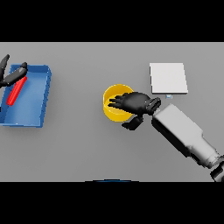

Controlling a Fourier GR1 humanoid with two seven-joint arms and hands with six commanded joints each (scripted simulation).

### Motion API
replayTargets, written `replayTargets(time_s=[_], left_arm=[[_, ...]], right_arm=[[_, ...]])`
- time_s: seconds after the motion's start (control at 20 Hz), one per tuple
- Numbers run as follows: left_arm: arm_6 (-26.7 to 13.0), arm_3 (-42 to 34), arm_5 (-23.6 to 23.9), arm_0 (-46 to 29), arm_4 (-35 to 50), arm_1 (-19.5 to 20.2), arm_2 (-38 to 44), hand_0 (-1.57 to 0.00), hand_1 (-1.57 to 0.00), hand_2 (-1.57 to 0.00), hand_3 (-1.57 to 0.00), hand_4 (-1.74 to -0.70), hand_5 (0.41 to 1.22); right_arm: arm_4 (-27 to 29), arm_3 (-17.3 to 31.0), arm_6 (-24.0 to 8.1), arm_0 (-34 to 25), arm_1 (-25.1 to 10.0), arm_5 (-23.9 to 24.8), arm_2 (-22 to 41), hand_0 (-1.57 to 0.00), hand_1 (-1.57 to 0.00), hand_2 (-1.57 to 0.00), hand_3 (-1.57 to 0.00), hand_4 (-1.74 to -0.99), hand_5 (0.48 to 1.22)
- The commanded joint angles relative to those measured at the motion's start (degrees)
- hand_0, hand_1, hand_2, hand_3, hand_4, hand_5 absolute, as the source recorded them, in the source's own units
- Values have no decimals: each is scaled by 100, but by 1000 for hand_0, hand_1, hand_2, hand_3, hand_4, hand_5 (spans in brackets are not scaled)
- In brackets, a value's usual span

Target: Pick up the red beaker and tilt it to pour out 1 green nut into yellow bowl. Pick up the yellow bowl and place it on the metallic measuring scale.

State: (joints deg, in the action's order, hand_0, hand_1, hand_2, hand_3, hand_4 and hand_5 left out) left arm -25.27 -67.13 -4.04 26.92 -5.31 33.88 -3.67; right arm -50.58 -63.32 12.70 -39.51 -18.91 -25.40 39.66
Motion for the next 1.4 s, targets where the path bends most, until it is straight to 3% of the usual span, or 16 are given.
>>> replayTargets(time_s=[0.0,0.1,0.15,0.2,0.25,0.3,0.4,0.55,0.85,1.15,1.25,1.35], left_arm=[[42,43,-37,39,10,39,24,1,1,1,1,-789,713],[80,57,-38,41,-14,17,-8,1,1,1,1,-791,712],[69,59,-35,31,-32,-1,-33,1,1,1,1,-791,711],[107,104,-67,46,-33,39,-15,1,1,1,1,-789,710],[102,73,-72,29,-6,19,-15,1,1,1,1,-788,710],[126,25,-85,1,34,47,19,1,1,1,1,-788,710],[73,6,-110,16,53,44,13,1,1,1,1,-787,707],[111,87,-74,50,-21,47,-8,1,1,1,1,-784,711],[154,30,-95,16,10,46,-8,1,1,1,1,-782,703],[115,-15,-119,58,31,68,-2,1,1,1,1,-776,702],[110,-13,-112,55,62,36,9,1,1,1,1,-782,702],[94,-35,-104,13,113,50,57,1,1,1,1,-793,702]], right_arm=[[-1,30,-90,-22,39,2,-18,1,1,-9,-41,-1209,732],[-43,26,-114,7,62,3,40,-48,-60,-88,-130,-1261,809],[-34,-22,-72,-22,46,-26,34,-193,-183,-189,-215,-1309,891],[-28,42,38,-47,35,32,19,-455,-407,-349,-322,-1363,957],[-22,25,47,-37,28,39,22,-678,-640,-594,-572,-1435,1010],[-4,69,76,-78,70,55,19,-857,-826,-789,-679,-1492,1052],[22,-2,174,-84,10,-51,49,-1114,-1094,-1071,-882,-1578,1113],[119,11,38,-97,50,-163,16,-1337,-1327,-1246,-1066,-1658,1166],[279,-348,9,-85,-192,-378,-43,-1510,-1507,-1387,-1195,-1719,1207],[532,-924,-336,-191,-494,-826,-343,-1555,-1554,-1491,-1153,-1735,1217],[526,-1117,-523,-175,-663,-860,-437,-1561,-1560,-1433,-1215,-1737,1219],[550,-1342,-641,-71,-760,-914,-468,-1564,-1564,-1471,-1191,-1739,1219]])
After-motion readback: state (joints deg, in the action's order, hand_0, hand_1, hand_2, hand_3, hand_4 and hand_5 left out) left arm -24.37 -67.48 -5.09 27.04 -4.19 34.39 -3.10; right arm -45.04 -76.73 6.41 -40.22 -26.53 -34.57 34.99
